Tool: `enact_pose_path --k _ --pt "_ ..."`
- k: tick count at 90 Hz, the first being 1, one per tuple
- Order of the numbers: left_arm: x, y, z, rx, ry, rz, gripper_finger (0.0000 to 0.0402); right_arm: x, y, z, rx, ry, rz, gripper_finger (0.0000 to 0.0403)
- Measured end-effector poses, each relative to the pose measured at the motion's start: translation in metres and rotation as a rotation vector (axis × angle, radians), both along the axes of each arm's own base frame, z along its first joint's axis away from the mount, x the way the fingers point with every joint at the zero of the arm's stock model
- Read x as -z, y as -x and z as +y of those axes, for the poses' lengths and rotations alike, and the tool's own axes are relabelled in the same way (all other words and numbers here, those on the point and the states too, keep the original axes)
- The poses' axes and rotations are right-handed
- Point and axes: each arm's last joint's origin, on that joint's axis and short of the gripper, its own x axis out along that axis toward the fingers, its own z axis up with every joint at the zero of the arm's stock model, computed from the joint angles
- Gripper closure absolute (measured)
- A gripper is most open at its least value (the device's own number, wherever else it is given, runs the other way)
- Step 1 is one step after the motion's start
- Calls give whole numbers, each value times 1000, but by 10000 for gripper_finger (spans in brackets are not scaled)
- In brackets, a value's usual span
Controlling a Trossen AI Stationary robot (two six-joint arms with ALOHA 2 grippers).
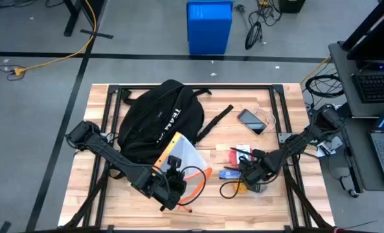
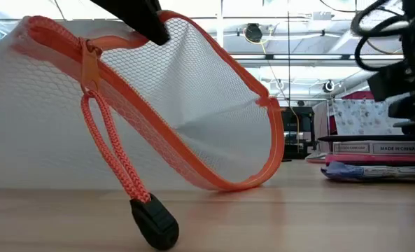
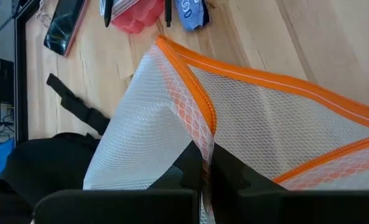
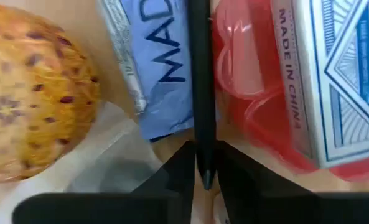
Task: Unpack backpack
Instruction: Put the left black pen into the orange zip bag
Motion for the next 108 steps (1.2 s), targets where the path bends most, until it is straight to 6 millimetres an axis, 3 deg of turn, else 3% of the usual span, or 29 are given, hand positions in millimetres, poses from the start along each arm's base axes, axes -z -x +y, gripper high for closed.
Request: enact_pose_path --k 14,43,59,82,108 --pt "0 0 0 0 0 0 402 -1 -2 -2 -40 -4 4 392" --pt "0 0 0 0 0 0 402 -3 -3 -1 -59 -19 -2 397" --pt "0 0 0 0 0 0 402 -15 -12 5 -94 -40 -42 395" --pt "0 0 0 0 0 0 402 -39 -29 16 -130 -81 -140 395" --pt "0 0 0 0 -1 0 402 -43 -49 28 -226 -137 -350 393"
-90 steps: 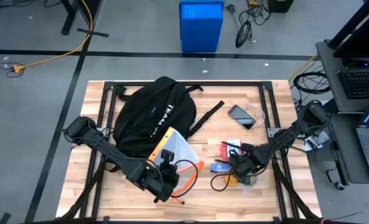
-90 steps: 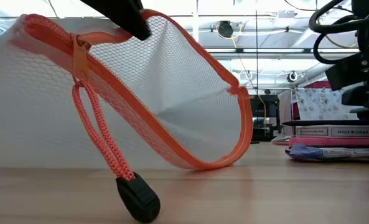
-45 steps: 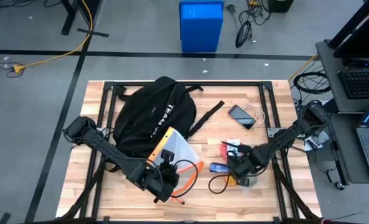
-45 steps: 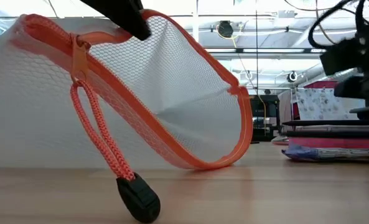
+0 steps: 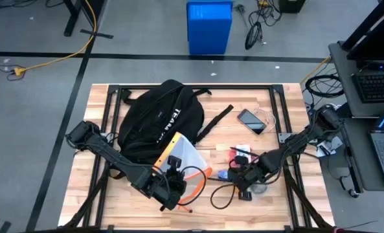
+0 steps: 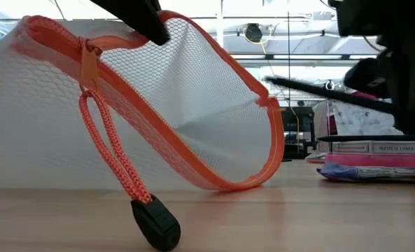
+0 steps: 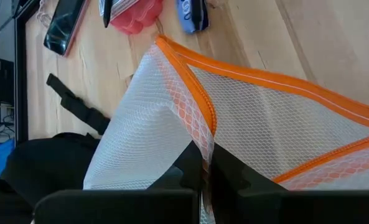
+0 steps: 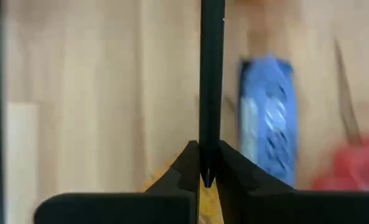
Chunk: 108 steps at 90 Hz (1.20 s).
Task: Unpack backpack
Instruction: Put the left black pen into the orange zip bag
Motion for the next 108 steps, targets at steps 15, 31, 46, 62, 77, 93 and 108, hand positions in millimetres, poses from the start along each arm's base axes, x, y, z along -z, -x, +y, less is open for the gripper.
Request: enact_pose_path --k 15,31,46,62,77,93,108 --pt "0 -1 1 -5 3 -4 402 0 -17 5 -53 -39 -132 393" --pt "-2 -6 4 -12 19 -34 402 10 -38 1 -19 -90 -202 393" --pt "-2 -7 4 -14 23 -42 402 30 -54 -8 59 -143 -158 392" --pt "-4 -11 2 -14 47 -80 402 44 -59 -17 104 -240 -46 392" --pt "-6 -14 1 1 58 -112 402 43 -58 -17 133 -243 -14 392" --pt "-9 -18 -2 14 96 -155 402 28 -63 -16 191 -157 22 392" --pt "-17 -26 -9 103 149 -246 402 8 -63 -11 219 -40 82 392"
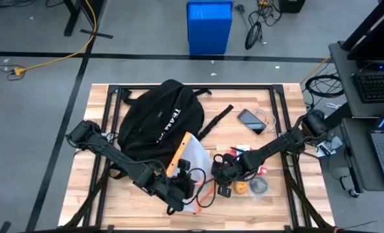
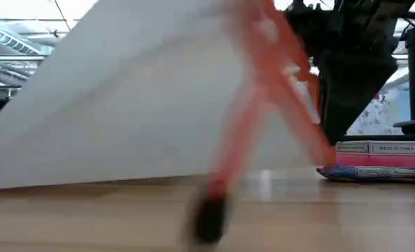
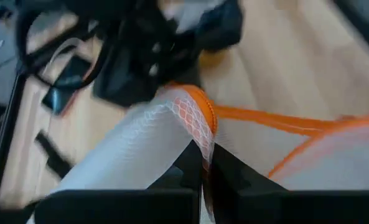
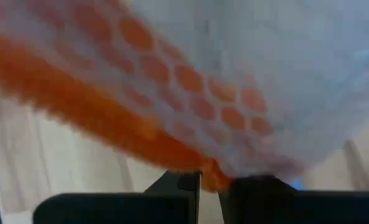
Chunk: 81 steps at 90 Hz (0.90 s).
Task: Unpack backpack
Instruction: Put the left black pen into the orange zip bag
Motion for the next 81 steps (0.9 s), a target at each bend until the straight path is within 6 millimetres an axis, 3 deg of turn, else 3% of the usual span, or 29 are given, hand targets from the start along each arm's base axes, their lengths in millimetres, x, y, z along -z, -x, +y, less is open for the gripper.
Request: enact_pose_path --k 29,45,68,81 --pt "-20 -6 -13 80 79 -133 402 -50 2 42 -129 33 -52 392" --pt "-19 -1 -20 60 128 -118 402 -63 7 59 -190 62 -110 392" --pt "-11 -3 -3 -50 127 -34 402 -61 2 49 -106 102 -100 392" --pt "-11 -7 6 -84 128 -30 402 -50 -5 39 -23 110 -40 392"
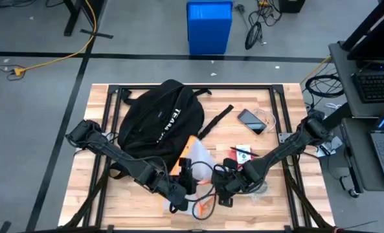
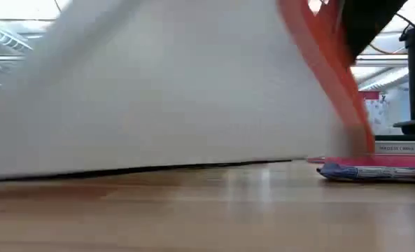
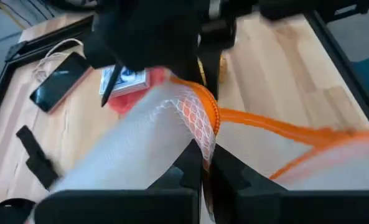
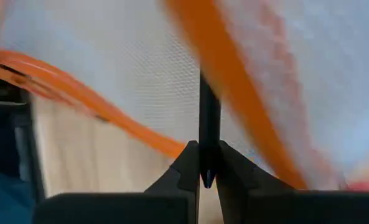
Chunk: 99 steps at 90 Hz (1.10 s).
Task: Unpack backpack
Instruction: Put the left black pen into the orange zip bag
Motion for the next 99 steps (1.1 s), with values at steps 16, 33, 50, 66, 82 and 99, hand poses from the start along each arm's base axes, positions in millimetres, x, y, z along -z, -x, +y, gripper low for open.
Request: enact_pose_path --k 16,33,50,66,82,99 --pt "0 -3 6 -31 15 -4 402 14 -16 -19 55 14 36 392" --pt "0 -3 6 -68 63 -8 402 18 -23 -31 91 86 23 390" --pt "0 -3 6 -79 93 -8 402 18 -23 -32 97 99 20 380" --pt "0 -4 7 -93 106 -5 402 19 -19 -33 111 110 53 357" --pt "2 -3 8 -96 94 13 402 21 -11 -37 201 122 136 336" --pt "2 -3 8 -97 95 13 402 21 -13 -41 173 138 131 335"
